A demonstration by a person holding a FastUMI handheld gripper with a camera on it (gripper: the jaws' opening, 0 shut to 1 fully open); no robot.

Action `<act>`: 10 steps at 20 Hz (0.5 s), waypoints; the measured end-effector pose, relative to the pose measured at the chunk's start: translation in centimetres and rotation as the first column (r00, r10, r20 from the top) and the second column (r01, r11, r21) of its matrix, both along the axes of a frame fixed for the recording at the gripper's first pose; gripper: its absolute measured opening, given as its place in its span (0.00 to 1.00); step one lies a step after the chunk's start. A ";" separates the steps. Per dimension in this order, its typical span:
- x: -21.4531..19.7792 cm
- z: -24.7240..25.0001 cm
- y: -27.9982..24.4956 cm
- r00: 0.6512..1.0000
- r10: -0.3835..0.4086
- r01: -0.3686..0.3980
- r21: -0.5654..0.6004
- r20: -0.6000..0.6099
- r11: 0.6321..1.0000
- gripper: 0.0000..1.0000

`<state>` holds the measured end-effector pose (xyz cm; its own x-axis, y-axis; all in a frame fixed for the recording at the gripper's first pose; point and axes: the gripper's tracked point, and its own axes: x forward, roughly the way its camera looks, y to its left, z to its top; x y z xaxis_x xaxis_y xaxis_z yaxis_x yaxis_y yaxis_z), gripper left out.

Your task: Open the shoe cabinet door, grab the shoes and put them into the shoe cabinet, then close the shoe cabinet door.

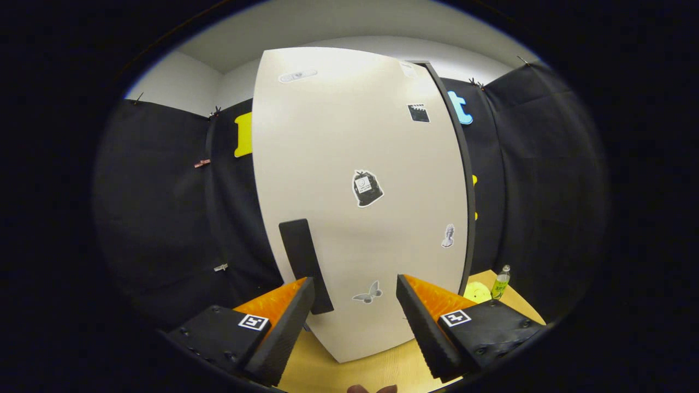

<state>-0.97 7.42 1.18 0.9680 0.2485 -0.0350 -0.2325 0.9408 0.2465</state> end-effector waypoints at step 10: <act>2.1 -0.3 -3.5 0.997 -0.082 0.082 -0.067 0.012 0.994 0.98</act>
<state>1.16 3.96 0.84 0.9854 0.1654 -0.0404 -0.1556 0.9713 0.1798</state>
